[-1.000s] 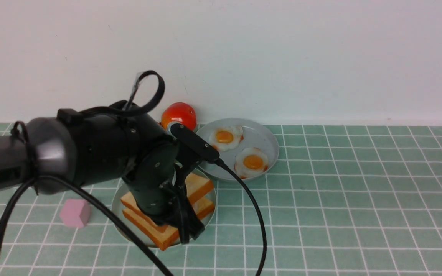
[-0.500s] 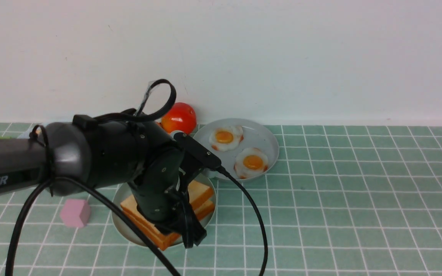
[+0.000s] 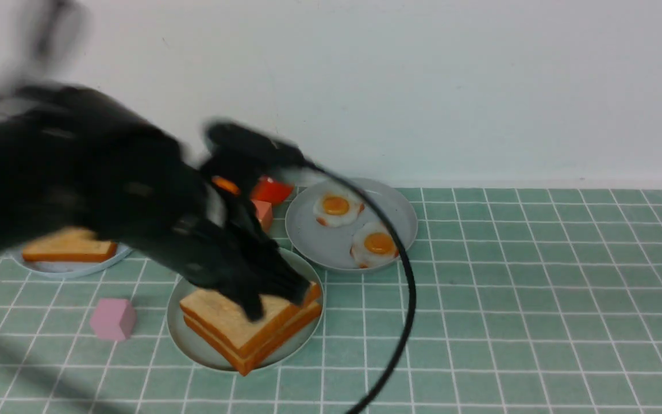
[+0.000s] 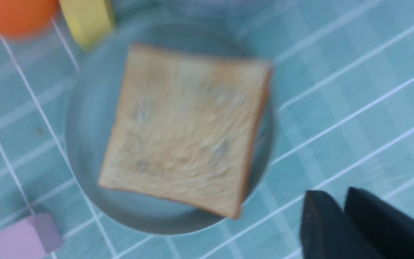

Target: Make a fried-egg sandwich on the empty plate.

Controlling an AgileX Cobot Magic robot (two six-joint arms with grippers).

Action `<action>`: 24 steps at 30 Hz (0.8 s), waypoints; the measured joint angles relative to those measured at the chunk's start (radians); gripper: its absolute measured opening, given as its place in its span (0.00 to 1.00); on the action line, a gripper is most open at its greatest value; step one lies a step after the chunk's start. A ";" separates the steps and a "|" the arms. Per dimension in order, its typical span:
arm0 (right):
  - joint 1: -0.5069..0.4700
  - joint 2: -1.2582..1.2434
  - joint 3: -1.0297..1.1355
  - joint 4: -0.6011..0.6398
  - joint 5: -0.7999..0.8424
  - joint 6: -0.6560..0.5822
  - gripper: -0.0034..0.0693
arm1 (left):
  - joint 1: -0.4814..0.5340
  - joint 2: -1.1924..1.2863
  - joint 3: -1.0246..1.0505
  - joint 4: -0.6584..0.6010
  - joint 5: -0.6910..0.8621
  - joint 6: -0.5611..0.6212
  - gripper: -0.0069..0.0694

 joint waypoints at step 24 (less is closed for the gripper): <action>0.000 -0.403 0.443 -0.568 -0.300 0.606 0.11 | 0.000 -1.217 0.895 -0.162 -0.471 -0.007 0.07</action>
